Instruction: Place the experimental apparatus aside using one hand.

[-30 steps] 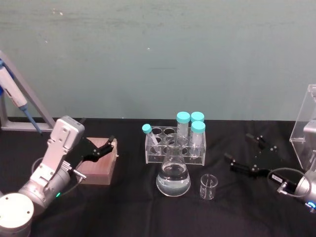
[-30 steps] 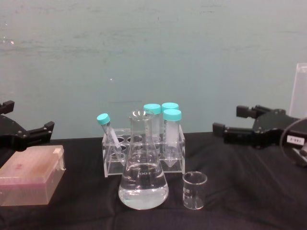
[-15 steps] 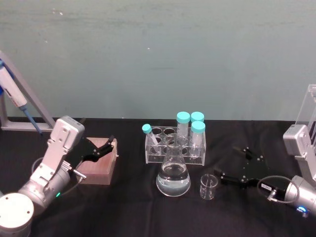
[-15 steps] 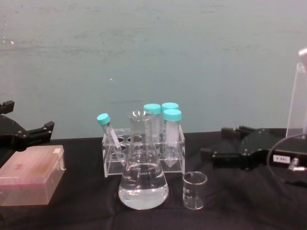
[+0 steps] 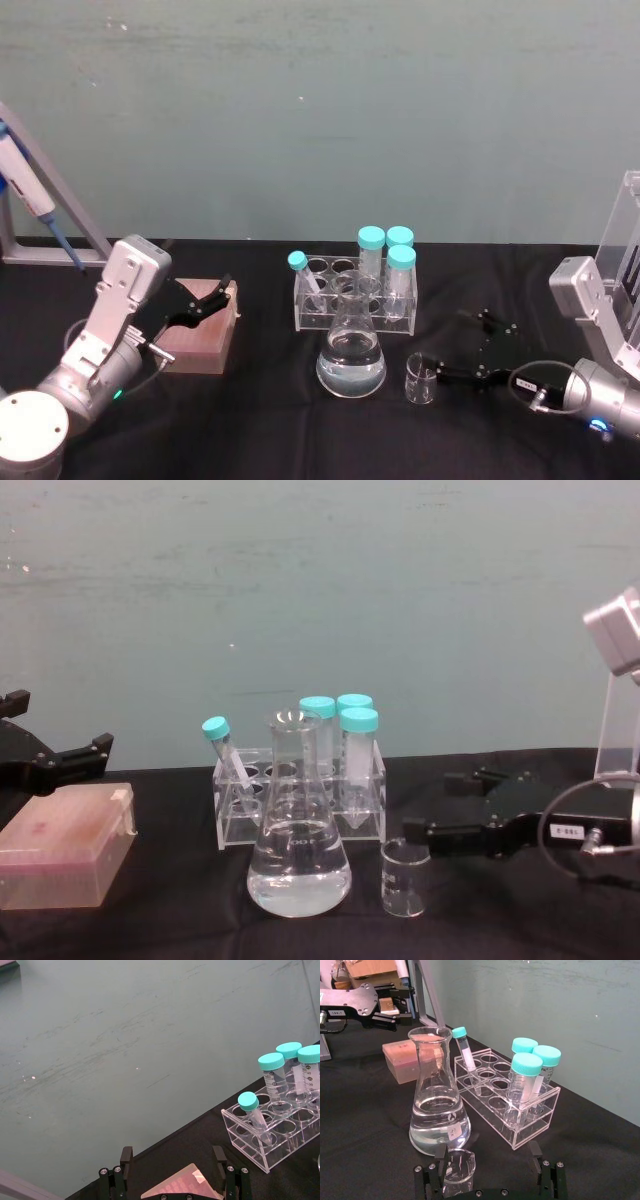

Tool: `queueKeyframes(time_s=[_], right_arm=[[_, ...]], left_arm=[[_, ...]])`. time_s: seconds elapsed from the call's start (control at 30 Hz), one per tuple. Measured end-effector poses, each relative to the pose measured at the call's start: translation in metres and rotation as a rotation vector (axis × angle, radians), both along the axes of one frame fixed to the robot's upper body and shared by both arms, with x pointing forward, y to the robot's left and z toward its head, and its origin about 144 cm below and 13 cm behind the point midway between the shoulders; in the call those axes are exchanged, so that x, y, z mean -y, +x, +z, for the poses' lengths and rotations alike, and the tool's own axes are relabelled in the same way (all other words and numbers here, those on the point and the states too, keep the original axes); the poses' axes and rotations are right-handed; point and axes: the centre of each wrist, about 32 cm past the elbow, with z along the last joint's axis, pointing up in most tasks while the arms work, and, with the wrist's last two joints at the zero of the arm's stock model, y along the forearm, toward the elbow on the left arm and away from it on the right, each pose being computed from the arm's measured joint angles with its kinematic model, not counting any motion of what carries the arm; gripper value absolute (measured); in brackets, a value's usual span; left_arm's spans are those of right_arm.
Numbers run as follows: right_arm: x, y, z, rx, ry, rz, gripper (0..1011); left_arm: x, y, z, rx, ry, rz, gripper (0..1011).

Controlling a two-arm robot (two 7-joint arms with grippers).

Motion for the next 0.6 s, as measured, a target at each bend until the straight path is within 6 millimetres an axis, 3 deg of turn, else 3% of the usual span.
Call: queueKeyframes(time_s=[0.6], right_arm=[[-0.0061, 0.0079, -0.0061, -0.017, -0.024, 0.053, 1003]], left_arm=[[0.0, 0.0, 0.0, 0.0, 0.0, 0.0, 1000]])
